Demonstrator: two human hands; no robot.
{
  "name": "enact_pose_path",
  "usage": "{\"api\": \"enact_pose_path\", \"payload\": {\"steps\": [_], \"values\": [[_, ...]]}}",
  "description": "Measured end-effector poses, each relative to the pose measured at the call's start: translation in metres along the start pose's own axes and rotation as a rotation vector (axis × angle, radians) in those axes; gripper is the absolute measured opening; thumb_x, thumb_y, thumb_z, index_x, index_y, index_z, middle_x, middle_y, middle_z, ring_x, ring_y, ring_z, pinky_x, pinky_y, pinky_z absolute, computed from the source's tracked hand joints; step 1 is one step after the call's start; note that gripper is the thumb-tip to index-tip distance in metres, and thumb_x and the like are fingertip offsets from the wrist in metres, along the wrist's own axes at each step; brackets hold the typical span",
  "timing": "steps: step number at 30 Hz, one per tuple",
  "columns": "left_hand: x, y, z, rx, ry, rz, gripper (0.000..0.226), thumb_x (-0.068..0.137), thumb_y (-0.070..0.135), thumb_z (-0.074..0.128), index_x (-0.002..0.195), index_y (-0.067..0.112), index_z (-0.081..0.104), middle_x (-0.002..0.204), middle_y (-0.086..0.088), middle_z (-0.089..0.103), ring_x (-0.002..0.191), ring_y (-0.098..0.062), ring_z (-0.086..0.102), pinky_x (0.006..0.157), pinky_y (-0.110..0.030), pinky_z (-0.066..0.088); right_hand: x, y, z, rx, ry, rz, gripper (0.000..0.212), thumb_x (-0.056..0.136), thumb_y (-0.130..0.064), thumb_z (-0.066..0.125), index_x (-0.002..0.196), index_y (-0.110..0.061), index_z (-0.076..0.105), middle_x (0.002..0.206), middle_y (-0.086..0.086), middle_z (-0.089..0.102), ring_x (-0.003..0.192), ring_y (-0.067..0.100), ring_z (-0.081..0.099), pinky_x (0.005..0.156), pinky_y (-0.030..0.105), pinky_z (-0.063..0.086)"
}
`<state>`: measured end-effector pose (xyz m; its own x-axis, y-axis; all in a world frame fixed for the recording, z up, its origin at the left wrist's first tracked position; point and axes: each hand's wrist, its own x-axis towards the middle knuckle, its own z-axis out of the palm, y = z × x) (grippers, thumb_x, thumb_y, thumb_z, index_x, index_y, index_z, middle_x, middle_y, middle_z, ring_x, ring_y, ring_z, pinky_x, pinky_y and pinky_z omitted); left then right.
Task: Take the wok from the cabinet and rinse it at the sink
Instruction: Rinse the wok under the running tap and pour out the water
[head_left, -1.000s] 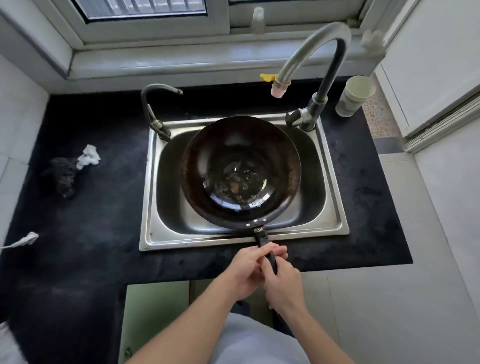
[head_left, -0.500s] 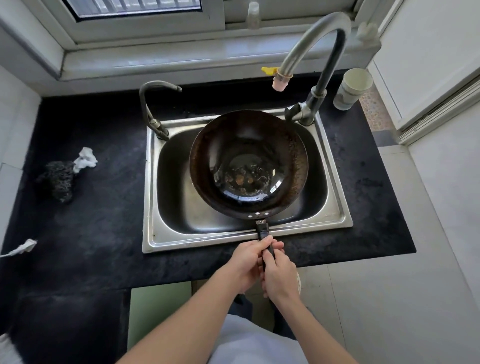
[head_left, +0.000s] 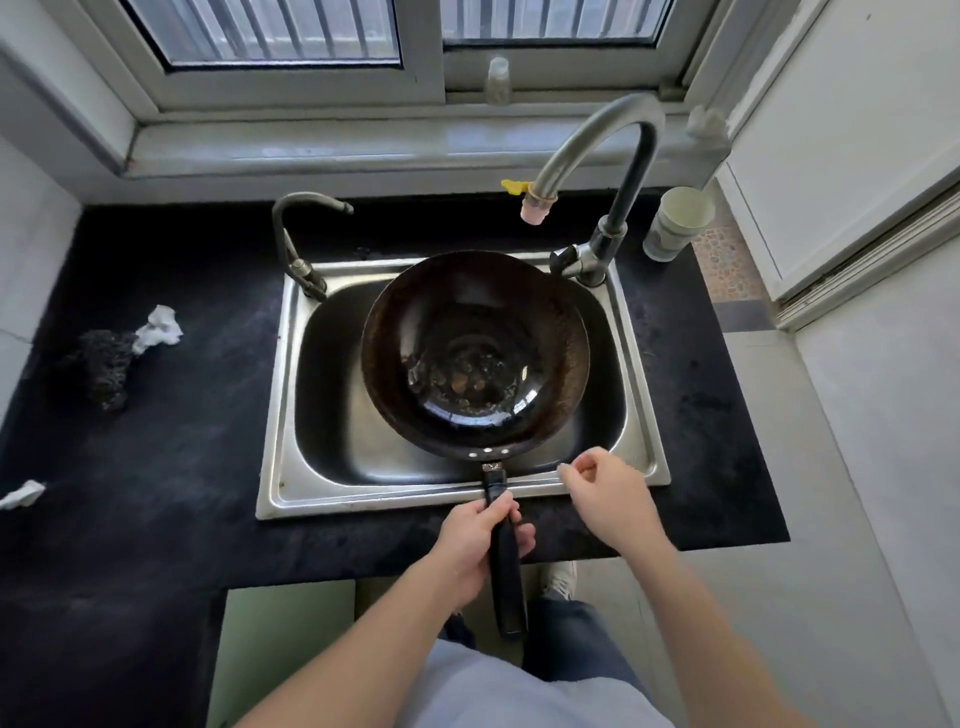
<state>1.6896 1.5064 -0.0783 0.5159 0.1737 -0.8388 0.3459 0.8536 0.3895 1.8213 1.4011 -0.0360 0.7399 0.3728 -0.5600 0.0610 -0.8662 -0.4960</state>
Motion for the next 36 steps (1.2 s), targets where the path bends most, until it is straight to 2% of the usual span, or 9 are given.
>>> {"api": "enact_pose_path", "payload": {"steps": [3,6,8,10,12,14,16,19,36], "values": [[-0.005,-0.003,0.01,-0.043,0.085,-0.012,0.019,0.098,0.022,0.056,0.096,0.004,0.061,0.069,-0.003,0.055,0.055,-0.014,0.052,0.06,-0.033,0.052,0.038,-0.023,-0.036,0.002,0.087,-0.183,0.027,0.093,-0.034,0.061,0.114,-0.018,0.061,0.105,0.001,0.066,0.098,0.022,0.062,0.082,0.032,0.046],[-0.007,-0.006,0.016,-0.028,0.162,0.01,0.021,0.097,0.026,0.057,0.095,0.007,0.063,0.067,0.0,0.056,0.053,-0.012,0.05,0.053,-0.029,0.047,0.068,-0.049,-0.063,0.047,0.11,-0.328,0.051,0.093,-0.027,0.063,0.14,-0.014,0.047,0.133,0.007,0.058,0.119,0.023,0.057,0.096,0.032,0.044],[-0.006,-0.008,0.021,-0.013,0.207,0.045,0.021,0.098,0.027,0.056,0.093,0.007,0.063,0.066,0.001,0.056,0.05,-0.011,0.049,0.049,-0.027,0.044,0.087,-0.068,-0.079,0.061,0.084,-0.387,0.063,0.093,-0.025,0.062,0.149,-0.013,0.035,0.148,0.008,0.047,0.134,0.023,0.047,0.111,0.04,0.041],[-0.008,-0.008,0.027,-0.006,0.242,0.07,0.022,0.098,0.028,0.055,0.091,0.008,0.063,0.065,0.003,0.054,0.047,-0.009,0.046,0.046,-0.025,0.041,0.108,-0.083,-0.092,0.058,0.078,-0.435,0.069,0.087,-0.03,0.059,0.15,-0.016,0.034,0.152,0.008,0.044,0.139,0.024,0.042,0.115,0.048,0.037],[-0.01,-0.008,0.031,0.0,0.261,0.083,0.023,0.099,0.028,0.054,0.089,0.009,0.062,0.064,0.003,0.053,0.046,-0.009,0.045,0.045,-0.024,0.04,0.124,-0.095,-0.099,0.05,0.06,-0.462,0.073,0.079,-0.034,0.054,0.147,-0.016,0.035,0.15,0.008,0.046,0.139,0.026,0.042,0.116,0.05,0.036],[-0.011,-0.008,0.033,0.0,0.274,0.084,0.023,0.099,0.028,0.055,0.088,0.009,0.062,0.064,0.004,0.053,0.046,-0.008,0.044,0.046,-0.023,0.039,0.129,-0.106,-0.103,0.031,-0.008,-0.46,0.075,0.087,-0.022,0.054,0.155,-0.013,0.022,0.159,0.01,0.034,0.146,0.028,0.033,0.121,0.041,0.027],[-0.011,-0.009,0.034,0.002,0.286,0.091,0.024,0.099,0.029,0.055,0.088,0.009,0.062,0.064,0.004,0.053,0.047,-0.008,0.044,0.046,-0.023,0.038,0.132,-0.11,-0.103,-0.011,-0.04,-0.452,0.076,0.094,-0.012,0.052,0.158,-0.011,0.01,0.163,0.01,0.025,0.149,0.027,0.026,0.118,0.035,0.023],[-0.012,-0.01,0.037,0.02,0.301,0.11,0.024,0.099,0.03,0.054,0.089,0.009,0.06,0.065,0.004,0.051,0.046,-0.008,0.043,0.045,-0.022,0.036,0.137,-0.109,-0.098,-0.024,-0.048,-0.47,0.079,0.093,-0.009,0.051,0.158,-0.011,0.006,0.165,0.012,0.02,0.151,0.026,0.02,0.12,0.036,0.021],[-0.014,-0.01,0.04,0.029,0.311,0.121,0.024,0.099,0.029,0.054,0.094,0.007,0.061,0.064,0.003,0.051,0.047,-0.009,0.042,0.046,-0.023,0.035,0.145,-0.11,-0.096,-0.049,-0.097,-0.53,0.077,0.093,-0.006,0.05,0.158,-0.011,0.008,0.165,0.01,0.018,0.152,0.029,0.017,0.122,0.042,0.021]]}}
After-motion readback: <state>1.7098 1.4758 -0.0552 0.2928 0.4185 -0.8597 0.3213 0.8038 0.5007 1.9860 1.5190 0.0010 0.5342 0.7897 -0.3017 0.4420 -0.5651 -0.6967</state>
